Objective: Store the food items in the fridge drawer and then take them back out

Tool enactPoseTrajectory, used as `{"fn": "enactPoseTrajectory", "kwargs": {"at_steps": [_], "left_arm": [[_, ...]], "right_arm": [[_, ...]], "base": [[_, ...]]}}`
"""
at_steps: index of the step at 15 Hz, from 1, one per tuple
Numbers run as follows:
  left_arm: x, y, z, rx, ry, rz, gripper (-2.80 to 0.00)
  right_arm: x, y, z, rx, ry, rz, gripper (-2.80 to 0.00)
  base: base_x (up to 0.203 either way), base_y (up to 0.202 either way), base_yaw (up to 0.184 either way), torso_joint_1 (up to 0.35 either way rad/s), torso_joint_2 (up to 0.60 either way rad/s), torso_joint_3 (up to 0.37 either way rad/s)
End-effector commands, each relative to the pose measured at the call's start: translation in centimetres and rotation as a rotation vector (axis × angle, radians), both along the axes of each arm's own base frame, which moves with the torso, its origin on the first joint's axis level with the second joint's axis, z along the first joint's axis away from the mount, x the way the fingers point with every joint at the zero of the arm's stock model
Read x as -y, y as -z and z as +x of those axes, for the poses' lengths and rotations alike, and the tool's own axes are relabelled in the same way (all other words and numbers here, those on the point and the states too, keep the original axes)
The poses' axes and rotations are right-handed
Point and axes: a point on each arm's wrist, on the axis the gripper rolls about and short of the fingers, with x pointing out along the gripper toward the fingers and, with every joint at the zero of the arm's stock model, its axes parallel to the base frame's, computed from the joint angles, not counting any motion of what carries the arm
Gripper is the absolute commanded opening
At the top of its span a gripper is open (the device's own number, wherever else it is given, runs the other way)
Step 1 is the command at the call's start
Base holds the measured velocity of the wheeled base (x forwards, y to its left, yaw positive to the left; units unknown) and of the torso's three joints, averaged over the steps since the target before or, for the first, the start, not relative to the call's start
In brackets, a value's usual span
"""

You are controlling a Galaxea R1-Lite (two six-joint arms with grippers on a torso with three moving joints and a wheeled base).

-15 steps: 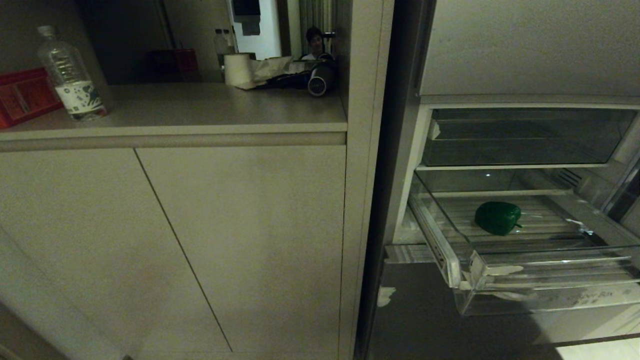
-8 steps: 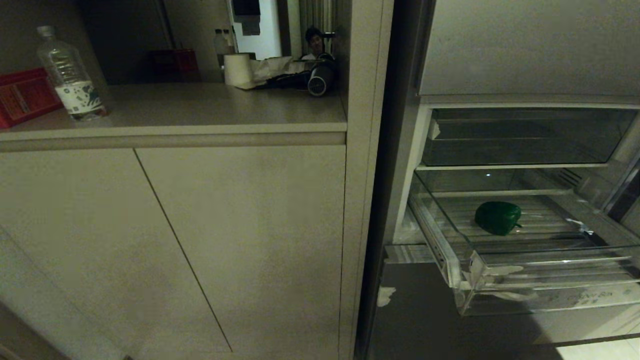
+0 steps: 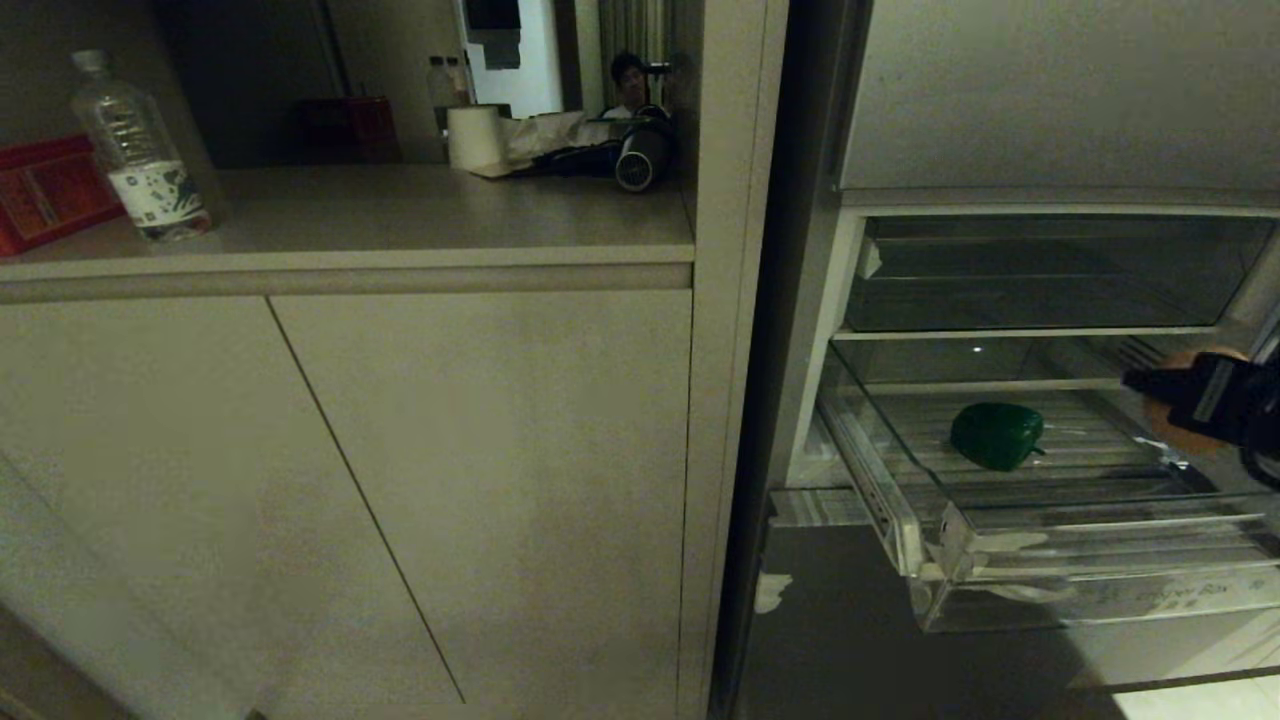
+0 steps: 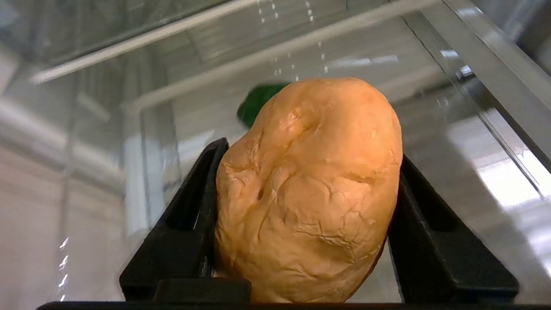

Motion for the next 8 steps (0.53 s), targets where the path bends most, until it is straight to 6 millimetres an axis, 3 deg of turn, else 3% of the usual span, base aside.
{"fn": "enactPoseTrajectory", "kwargs": {"at_steps": [1, 6, 8], "left_arm": [[0.0, 0.0, 0.0, -0.001, -0.001, 0.0, -2.8], [0.0, 0.0, 0.0, -0.001, -0.002, 0.0, -2.8], [0.0, 0.0, 0.0, -0.001, -0.001, 0.0, -2.8]], "right_arm": [[0.4, 2.3, 3.6, -0.053, 0.003, -0.003, 0.0], [1.8, 3.1, 6.9, -0.037, 0.045, 0.008, 0.0], [2.0, 2.5, 6.9, 0.013, 0.051, 0.004, 0.0]], "base": [[0.0, 0.0, 0.0, 0.0, 0.0, 0.0], [0.0, 0.0, 0.0, 0.0, 0.0, 0.0], [0.0, 0.0, 0.0, 0.0, 0.0, 0.0]]}}
